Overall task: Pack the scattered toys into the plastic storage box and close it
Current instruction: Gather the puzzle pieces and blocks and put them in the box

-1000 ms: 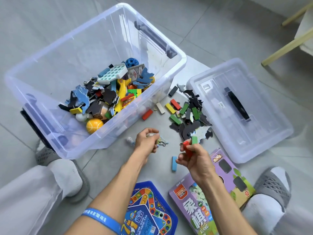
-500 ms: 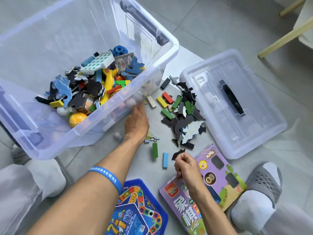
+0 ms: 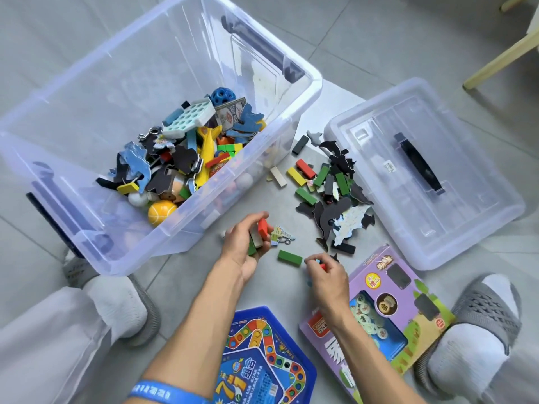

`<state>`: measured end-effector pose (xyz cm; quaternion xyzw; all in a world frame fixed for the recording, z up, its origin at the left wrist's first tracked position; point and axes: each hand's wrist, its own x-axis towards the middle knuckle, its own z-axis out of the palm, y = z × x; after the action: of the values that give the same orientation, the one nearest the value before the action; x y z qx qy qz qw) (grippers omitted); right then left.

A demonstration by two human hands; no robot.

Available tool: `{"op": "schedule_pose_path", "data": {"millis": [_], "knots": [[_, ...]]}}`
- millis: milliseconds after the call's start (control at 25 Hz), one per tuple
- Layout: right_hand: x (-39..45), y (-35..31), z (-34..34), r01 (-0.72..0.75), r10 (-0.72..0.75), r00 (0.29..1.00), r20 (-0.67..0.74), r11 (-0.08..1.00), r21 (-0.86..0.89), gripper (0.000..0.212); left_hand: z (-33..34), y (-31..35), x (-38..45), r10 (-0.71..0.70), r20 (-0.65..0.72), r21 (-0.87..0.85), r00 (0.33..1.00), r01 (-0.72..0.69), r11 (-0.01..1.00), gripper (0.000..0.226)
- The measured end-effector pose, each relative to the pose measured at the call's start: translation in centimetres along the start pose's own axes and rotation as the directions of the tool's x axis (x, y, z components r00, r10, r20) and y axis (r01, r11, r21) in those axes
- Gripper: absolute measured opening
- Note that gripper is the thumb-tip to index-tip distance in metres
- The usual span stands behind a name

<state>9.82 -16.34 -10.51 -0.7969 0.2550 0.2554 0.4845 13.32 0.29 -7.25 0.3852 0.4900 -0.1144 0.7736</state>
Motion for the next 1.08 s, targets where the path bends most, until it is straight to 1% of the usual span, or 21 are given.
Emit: {"op": "schedule_pose_path", "data": {"millis": [80,120,160,200,240,280,360,400,440,480,520,560,600,640,680,760,800,840,920,1000,1080], "knots": [[0.3,-0.6,-0.4,-0.1,0.104,0.995,0.008,0.94,0.327,0.009,-1.2,-1.1,-1.3,-0.084,0.139,-0.159,0.987,0.106,0.981,0.019],[0.5,-1.0,-0.3,-0.082,0.085,0.996,0.007,0.938,0.336,0.011,-1.4,-1.6,-1.7,-0.091,0.168,-0.19,0.981,0.123,0.974,0.021],[0.8,-1.1,0.0,-0.006,0.011,1.0,-0.02,0.971,0.24,0.014,-1.5,-2.2,-2.0,-0.093,0.176,-0.205,0.98,0.128,0.97,0.021],[1.2,-1.1,0.6,0.12,-0.119,0.992,-0.032,0.992,0.046,0.013,-1.4,-2.5,-2.3,-0.094,0.173,-0.218,0.981,0.131,0.967,0.021],[1.4,-1.0,1.3,0.267,-0.27,0.963,0.014,0.942,-0.204,0.01,-1.2,-2.7,-2.7,-0.094,0.162,-0.228,0.982,0.13,0.965,0.019],[1.5,-0.5,2.0,0.396,-0.388,0.915,0.112,0.807,-0.439,0.012,-1.2,-2.8,-3.2,-0.09,0.149,-0.247,0.985,0.125,0.961,0.016],[1.4,1.6,3.4,0.54,-0.504,0.813,0.291,0.468,-0.7,0.022,-1.5,-2.8,-4.5,-0.085,0.121,-0.273,0.989,0.115,0.955,0.011],[1.3,2.7,3.7,0.542,-0.53,0.793,0.3,0.388,-0.745,0.022,-1.7,-2.6,-5.4,-0.086,0.121,-0.269,0.989,0.116,0.956,0.009],[1.0,3.1,3.7,0.507,-0.531,0.806,0.262,0.39,-0.769,0.018,-1.9,-2.1,-6.6,-0.088,0.135,-0.257,0.987,0.121,0.959,0.007],[0.4,2.7,3.6,0.451,-0.492,0.849,0.192,0.486,-0.748,0.013,-2.1,-1.4,-7.8,-0.085,0.158,-0.24,0.984,0.122,0.963,0.007],[-0.4,1.6,3.1,0.368,-0.406,0.908,0.103,0.654,-0.661,0.007,-2.0,-0.3,-9.2,-0.068,0.181,-0.203,0.981,0.105,0.974,0.008],[-1.1,0.1,2.4,0.263,-0.271,0.961,0.052,0.843,-0.469,0.003,-1.5,1.2,-10.7,-0.024,0.2,-0.166,0.979,0.058,0.984,0.009],[-2.2,-2.0,1.3,0.172,-0.166,0.985,0.047,0.966,-0.193,0.007,-0.8,3.0,-12.3,0.057,0.221,-0.164,0.974,-0.02,0.986,0.011],[-3.7,-4.7,0.4,0.12,-0.13,0.989,0.075,0.986,0.118,0.01,0.1,5.2,-13.8,0.161,0.22,-0.211,0.962,-0.114,0.971,0.014],[-5.5,-7.8,-0.3,0.104,-0.162,0.979,0.12,0.916,0.387,0.01,0.7,7.6,-14.8,0.269,0.184,-0.287,0.945,-0.21,0.935,0.015],[-8.7,-15.4,-1.0,0.075,-0.304,0.919,0.25,0.76,0.646,0.011,1.9,12.4,-16.1,0.418,0.05,-0.396,0.907,-0.366,0.842,0.014],[-9.9,-19.2,-1.1,0.043,-0.326,0.894,0.308,0.745,0.666,0.014,2.4,14.5,-16.4,0.442,-0.021,-0.378,0.897,-0.417,0.827,0.015],[-10.4,-22.6,-1.0,0.019,-0.313,0.882,0.353,0.771,0.637,0.017,2.6,16.1,-16.6,0.448,-0.093,-0.285,0.889,-0.455,0.844,0.03],[-10.5,-27.2,-1.1,0.025,-0.242,0.905,0.349,0.851,0.525,0.023,2.2,17.4,-16.5,0.493,-0.228,0.106,0.84,-0.482,0.87,0.069],[-8.5,-27.3,-2.2,0.128,-0.194,0.976,0.096,0.875,0.466,0.019,2.1,15.0,-16.9,0.686,-0.253,0.338,0.682,-0.603,0.723,0.062],[-6.8,-23.4,-4.4,0.181,-0.168,0.983,-0.068,0.879,0.442,0.011,2.8,10.3,-16.8,0.815,-0.177,0.336,0.552,-0.745,0.577,0.037]]}}
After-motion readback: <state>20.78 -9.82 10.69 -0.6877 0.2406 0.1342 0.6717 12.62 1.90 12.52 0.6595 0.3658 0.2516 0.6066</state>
